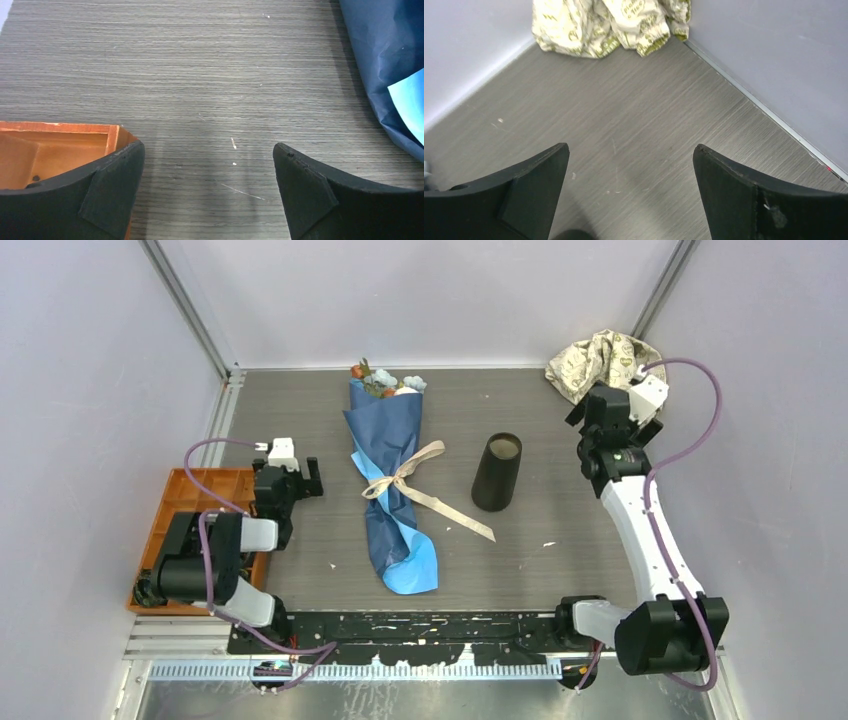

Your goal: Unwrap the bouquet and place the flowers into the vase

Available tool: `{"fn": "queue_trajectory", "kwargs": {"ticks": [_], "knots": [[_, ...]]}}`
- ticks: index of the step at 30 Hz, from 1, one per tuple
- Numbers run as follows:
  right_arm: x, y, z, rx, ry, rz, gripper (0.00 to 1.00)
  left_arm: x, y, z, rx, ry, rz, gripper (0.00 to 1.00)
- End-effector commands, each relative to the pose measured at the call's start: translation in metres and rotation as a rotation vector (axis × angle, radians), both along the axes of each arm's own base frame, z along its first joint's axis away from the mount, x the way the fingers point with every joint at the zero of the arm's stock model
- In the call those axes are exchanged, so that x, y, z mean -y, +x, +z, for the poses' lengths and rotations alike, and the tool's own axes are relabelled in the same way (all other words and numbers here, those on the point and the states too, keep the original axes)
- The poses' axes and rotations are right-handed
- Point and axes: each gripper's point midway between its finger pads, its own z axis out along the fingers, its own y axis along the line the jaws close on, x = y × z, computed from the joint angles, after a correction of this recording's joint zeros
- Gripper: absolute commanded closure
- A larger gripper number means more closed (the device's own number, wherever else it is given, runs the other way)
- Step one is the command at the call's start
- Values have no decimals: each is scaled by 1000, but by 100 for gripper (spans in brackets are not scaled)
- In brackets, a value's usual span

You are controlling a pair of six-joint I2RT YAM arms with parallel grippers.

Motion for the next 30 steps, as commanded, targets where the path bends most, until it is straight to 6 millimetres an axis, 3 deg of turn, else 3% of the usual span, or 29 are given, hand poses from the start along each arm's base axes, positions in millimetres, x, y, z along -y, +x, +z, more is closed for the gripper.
{"fn": "queue_trajectory", "kwargs": {"ticks": [1, 3, 4, 7, 8, 10, 13, 16, 18, 20, 22, 24, 26, 28, 30], "knots": [[5, -11, 69, 114, 50, -83, 1, -2, 4, 55, 58, 31, 17, 0], [5, -15, 89, 194, 86, -94, 1, -7, 1, 99, 70, -50, 101, 0], [5, -19, 100, 247, 103, -97, 1, -5, -1, 131, 110, -104, 115, 0], [0, -32, 128, 415, 183, -90, 1, 10, -7, 213, 194, -248, 79, 0], [-11, -30, 138, 451, 180, -6, 1, 21, -9, 249, 221, -265, 14, 0], [-42, -25, 167, 509, 172, 214, 0, 47, -17, 298, 239, -287, -140, 0], [-73, -14, 194, 484, 217, 382, 1, 87, -35, 380, 334, -343, -363, 0], [-98, 1, 218, 463, 275, 489, 1, 112, -57, 459, 499, -428, -422, 0], [-119, 4, 239, 465, 293, 571, 1, 123, -71, 499, 588, -409, -476, 0], [-150, 3, 257, 454, 310, 681, 1, 129, -82, 523, 617, -442, -518, 0], [-179, -1, 271, 462, 312, 783, 0, 148, -103, 540, 671, -386, -691, 0], [-207, -5, 278, 459, 301, 872, 0, 160, -119, 555, 706, -468, -789, 0], [-233, -11, 280, 441, 254, 941, 1, 171, -129, 561, 680, -536, -868, 0], [-257, -11, 273, 405, 200, 973, 1, 183, -138, 560, 708, -457, -989, 1], [-279, -14, 267, 379, 179, 1021, 1, 193, -149, 559, 786, -465, -1107, 8]]}}
